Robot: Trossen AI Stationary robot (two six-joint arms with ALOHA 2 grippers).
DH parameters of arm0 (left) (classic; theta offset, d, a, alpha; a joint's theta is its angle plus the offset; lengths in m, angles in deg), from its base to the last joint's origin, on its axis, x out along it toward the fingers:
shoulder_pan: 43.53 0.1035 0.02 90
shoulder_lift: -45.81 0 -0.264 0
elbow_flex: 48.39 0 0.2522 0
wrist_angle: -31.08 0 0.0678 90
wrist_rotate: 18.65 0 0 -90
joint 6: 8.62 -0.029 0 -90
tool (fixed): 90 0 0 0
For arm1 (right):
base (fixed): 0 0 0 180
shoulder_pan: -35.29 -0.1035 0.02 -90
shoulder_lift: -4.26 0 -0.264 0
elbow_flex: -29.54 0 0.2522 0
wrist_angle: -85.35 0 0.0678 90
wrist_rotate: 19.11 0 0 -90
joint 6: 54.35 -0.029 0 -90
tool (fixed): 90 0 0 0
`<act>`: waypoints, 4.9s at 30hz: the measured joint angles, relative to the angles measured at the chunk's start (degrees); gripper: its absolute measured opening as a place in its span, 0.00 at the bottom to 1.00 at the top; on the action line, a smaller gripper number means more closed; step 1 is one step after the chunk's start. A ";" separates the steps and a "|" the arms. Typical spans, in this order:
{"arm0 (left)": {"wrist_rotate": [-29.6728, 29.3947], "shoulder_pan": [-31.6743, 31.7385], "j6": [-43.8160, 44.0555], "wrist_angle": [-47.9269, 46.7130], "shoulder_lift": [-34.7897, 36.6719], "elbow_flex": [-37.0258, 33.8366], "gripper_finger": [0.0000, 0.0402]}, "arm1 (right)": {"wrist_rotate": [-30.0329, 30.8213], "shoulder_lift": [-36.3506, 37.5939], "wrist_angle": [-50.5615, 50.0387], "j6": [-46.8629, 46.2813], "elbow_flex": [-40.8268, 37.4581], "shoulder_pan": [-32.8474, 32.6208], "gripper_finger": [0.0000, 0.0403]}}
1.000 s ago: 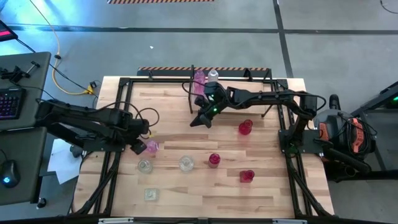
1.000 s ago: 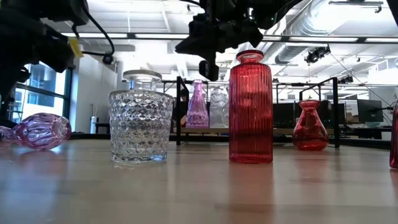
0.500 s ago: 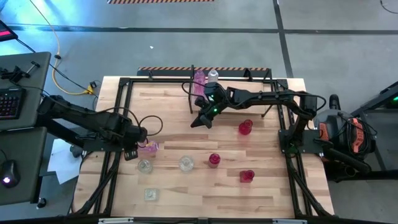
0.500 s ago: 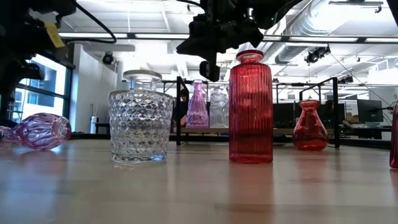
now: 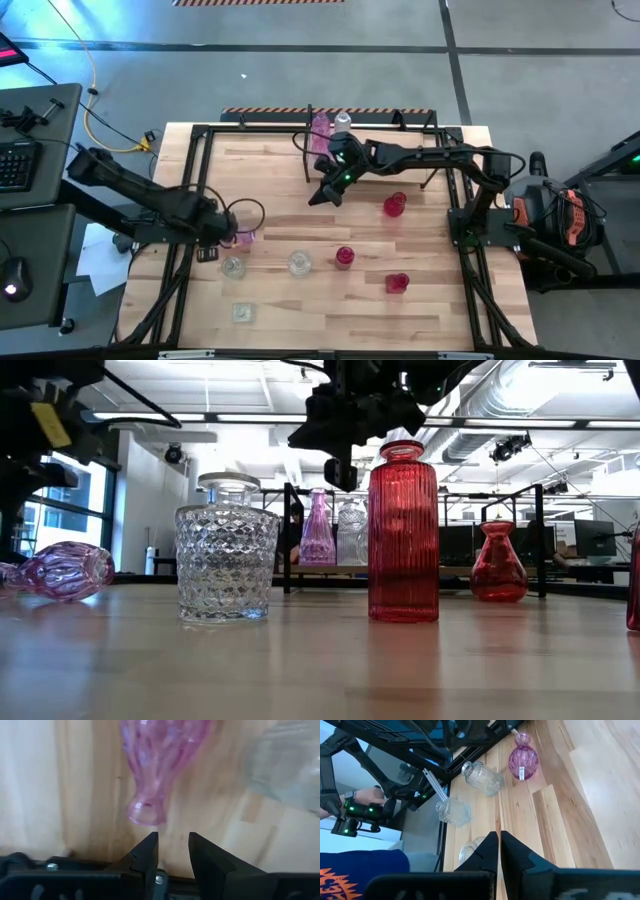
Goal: Sort vases onto shelf
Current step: Align the violet vase with the other violet vase on the shelf
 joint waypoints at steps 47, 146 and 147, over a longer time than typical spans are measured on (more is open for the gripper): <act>1.98 11.55 2.81 14.56 -9.09 -1.90 0.24 | -0.99 0.33 -0.79 1.25 0.00 -0.55 0.00; 33.01 32.23 14.07 48.52 -9.61 -13.07 0.42 | -12.27 1.47 14.09 -6.58 0.04 -3.74 0.00; 33.01 32.23 14.06 48.52 -9.61 -13.07 0.42 | -12.25 1.47 14.22 -6.97 0.02 -3.73 0.00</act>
